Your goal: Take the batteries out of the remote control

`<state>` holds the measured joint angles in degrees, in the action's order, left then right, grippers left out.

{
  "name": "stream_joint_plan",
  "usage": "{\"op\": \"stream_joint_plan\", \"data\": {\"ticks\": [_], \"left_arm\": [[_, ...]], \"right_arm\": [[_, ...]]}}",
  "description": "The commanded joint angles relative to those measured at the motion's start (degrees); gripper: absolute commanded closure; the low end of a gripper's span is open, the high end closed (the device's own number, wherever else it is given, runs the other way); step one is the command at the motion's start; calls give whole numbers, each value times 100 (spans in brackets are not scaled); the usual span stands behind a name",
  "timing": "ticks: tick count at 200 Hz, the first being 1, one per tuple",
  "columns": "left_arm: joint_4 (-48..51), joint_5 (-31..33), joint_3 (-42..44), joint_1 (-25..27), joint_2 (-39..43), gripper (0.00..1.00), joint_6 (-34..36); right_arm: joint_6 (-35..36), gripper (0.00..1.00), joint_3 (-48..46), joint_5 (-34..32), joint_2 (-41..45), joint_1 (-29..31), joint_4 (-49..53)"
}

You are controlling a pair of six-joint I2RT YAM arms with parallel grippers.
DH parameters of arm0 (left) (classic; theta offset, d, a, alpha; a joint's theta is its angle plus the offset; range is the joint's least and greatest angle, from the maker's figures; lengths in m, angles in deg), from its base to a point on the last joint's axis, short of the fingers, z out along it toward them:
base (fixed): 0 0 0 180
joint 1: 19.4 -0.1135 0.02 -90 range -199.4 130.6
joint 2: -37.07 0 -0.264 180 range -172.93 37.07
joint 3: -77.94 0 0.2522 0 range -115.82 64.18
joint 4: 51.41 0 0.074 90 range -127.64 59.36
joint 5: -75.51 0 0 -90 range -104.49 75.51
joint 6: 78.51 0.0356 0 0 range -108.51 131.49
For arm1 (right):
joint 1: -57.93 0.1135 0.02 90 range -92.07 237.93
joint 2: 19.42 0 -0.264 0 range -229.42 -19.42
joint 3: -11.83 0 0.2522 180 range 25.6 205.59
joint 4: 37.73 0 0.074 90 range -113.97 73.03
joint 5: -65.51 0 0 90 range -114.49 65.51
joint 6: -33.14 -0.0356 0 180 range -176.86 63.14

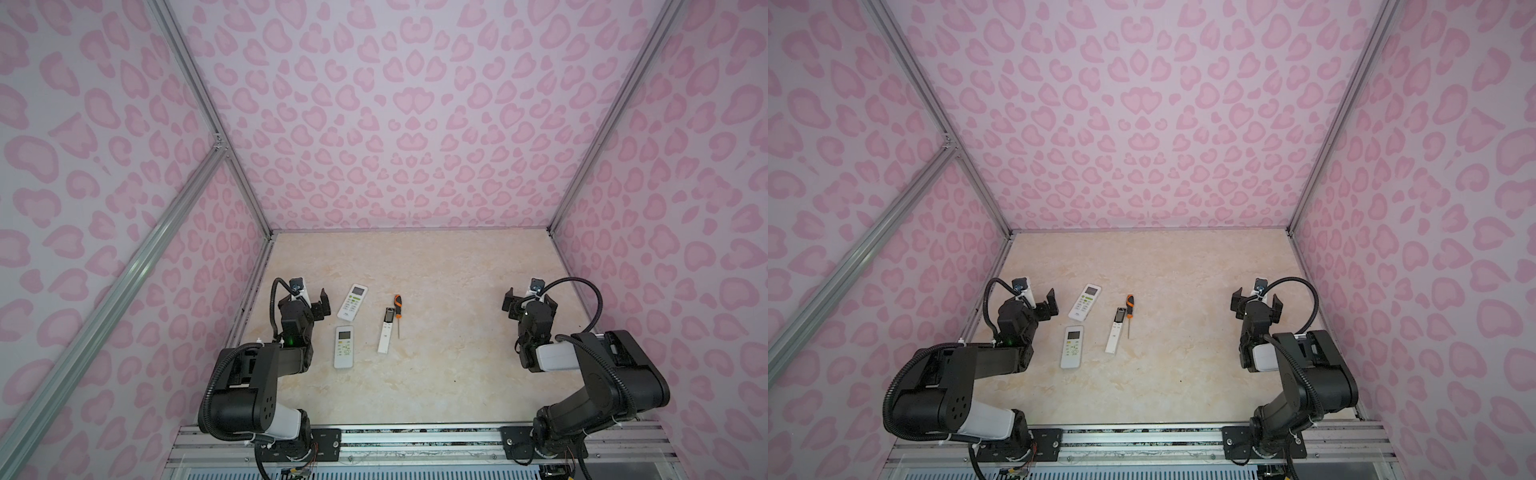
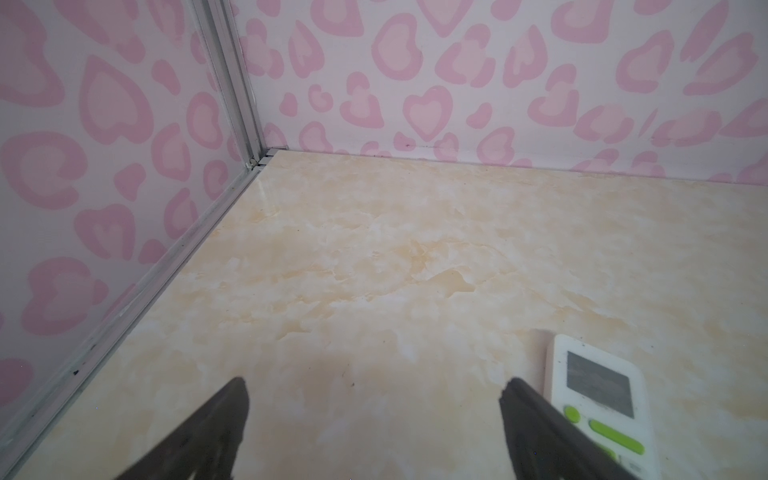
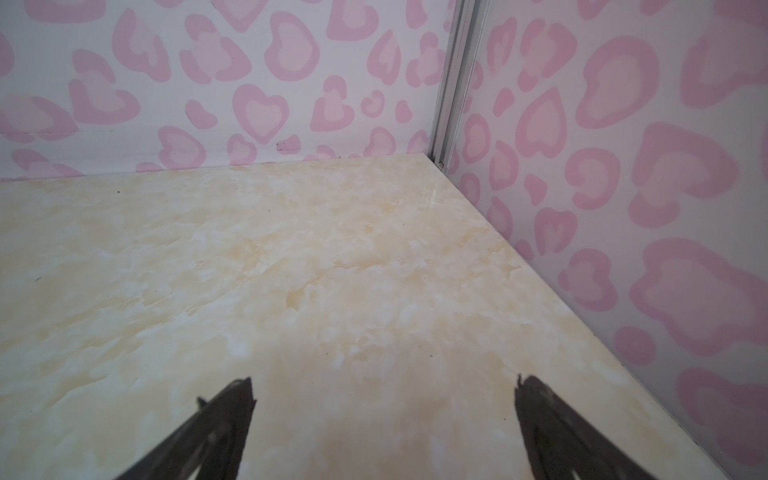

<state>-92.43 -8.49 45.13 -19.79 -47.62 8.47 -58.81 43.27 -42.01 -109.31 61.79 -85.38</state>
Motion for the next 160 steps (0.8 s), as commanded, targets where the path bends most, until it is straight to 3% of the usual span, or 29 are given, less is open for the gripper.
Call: {"op": "stream_joint_plan", "data": {"ticks": [1, 70, 103, 126, 160], "left_arm": [[-113, -29, 6, -14, 16, 3, 14], [-25, -11, -28, 18, 143, 3, 55], [2298, 346, -957, 290, 963, 3, -46], [3861, 105, -1596, 512, 1472, 0, -531], [5669, -233, -2247, 1319, 1695, 9, -995]], "right_arm": [[11, 1, 8, -24, -28, 3, -100], [19, 1, -10, -56, -12, 8, -126], [302, 1, 243, -796, 515, 427, 617], [641, 1, 846, -1218, 913, 899, 1840], [-517, 1, 1967, -1060, 1243, 1273, 4272]]}}
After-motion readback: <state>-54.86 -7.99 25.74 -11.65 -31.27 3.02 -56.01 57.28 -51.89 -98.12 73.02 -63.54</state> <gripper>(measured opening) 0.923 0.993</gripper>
